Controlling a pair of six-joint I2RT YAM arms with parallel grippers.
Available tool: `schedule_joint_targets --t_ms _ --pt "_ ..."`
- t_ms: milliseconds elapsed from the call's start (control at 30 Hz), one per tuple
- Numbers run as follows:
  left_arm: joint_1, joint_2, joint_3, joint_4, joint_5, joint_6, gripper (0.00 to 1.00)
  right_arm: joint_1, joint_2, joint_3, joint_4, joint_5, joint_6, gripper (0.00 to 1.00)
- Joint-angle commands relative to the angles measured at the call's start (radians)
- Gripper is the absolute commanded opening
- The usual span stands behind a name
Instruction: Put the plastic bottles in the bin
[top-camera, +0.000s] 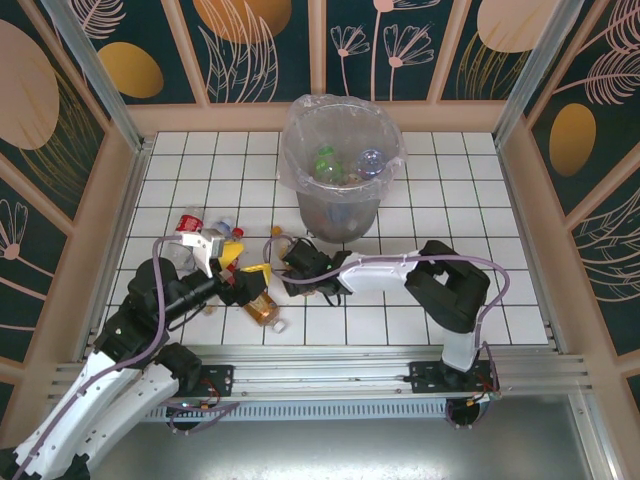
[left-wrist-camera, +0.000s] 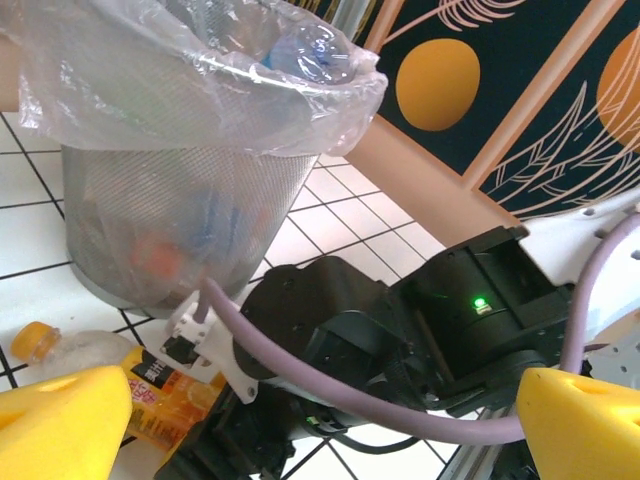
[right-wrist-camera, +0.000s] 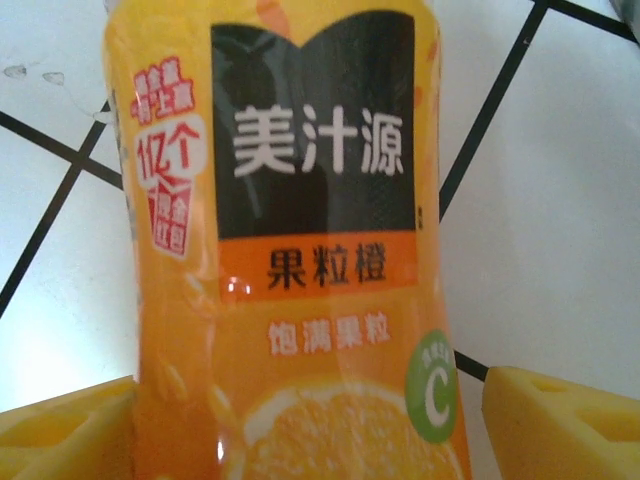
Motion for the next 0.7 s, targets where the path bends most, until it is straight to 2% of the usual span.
schedule_joint_targets --t_ms 0,100,233,667 --pt "-0.005 0.007 -0.015 0.045 0.041 0.014 0.99 -0.006 0.026 0.042 -0.031 0.026 -0.028 0.78" --pt "-0.005 0.007 -0.014 0.047 0.054 0.023 0.99 -0.006 0.031 0.049 -0.033 0.029 -0.041 0.7" --pt "-0.006 -0.029 -0.029 0.08 0.087 0.035 0.99 -0.004 0.013 0.046 -0.029 0.026 -0.059 0.64" --pt "-0.006 -0.103 -0.052 0.131 0.111 0.045 0.99 -0.006 -0.227 -0.041 0.0 -0.068 -0.123 0.62"
